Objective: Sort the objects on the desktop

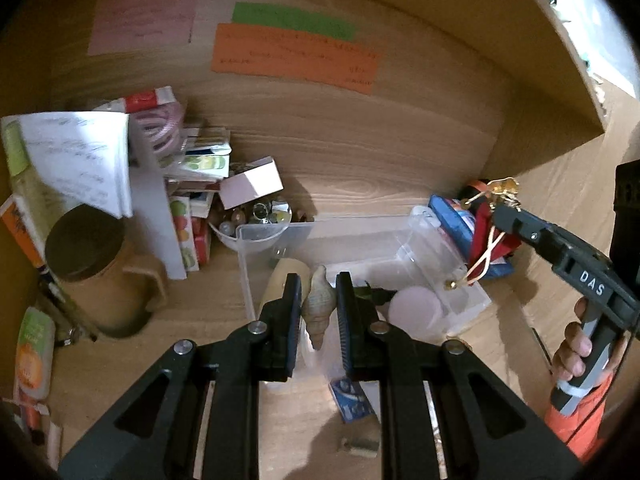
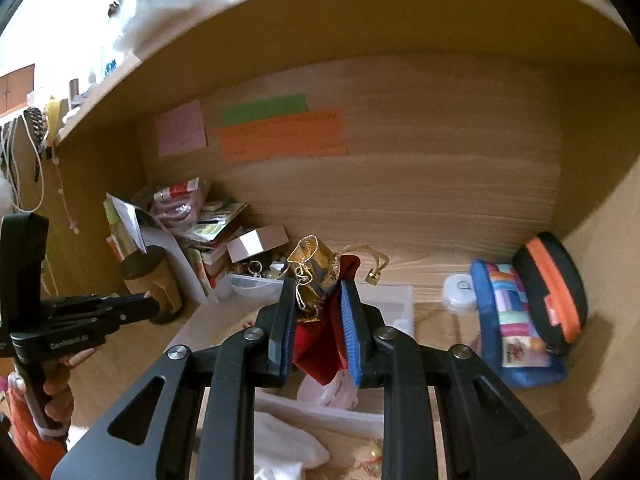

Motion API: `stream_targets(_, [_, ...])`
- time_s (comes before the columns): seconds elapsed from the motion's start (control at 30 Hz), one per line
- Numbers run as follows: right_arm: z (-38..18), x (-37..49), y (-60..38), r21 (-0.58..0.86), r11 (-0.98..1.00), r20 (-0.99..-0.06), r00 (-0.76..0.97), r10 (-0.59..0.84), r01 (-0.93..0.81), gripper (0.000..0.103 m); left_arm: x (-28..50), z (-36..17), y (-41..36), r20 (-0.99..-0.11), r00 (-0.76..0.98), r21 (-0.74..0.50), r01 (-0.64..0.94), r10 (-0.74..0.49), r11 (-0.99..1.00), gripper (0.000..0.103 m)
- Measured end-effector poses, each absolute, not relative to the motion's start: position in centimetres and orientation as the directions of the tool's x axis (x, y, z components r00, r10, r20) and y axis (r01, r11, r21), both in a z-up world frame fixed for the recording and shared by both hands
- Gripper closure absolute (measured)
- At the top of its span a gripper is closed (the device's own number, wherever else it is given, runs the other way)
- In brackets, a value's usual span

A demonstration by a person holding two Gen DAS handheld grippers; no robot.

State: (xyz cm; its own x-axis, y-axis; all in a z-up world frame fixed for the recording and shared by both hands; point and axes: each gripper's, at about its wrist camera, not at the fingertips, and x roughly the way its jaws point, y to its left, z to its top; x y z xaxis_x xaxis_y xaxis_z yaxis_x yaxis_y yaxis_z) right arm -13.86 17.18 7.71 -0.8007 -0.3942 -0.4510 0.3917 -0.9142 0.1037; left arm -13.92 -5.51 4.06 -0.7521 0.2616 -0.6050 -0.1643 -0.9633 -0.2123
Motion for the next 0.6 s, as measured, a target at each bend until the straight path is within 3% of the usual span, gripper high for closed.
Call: stream_targets(0.6, [1.0, -19.9, 14.8, 0.140, -0.906, -0.593, -0.699, -0.399, 0.399, 0.083, -22.6, -2.4, -3.6, -0.745, -0.634, -0.166, -0.125, 0.207, -0.978, 0.087])
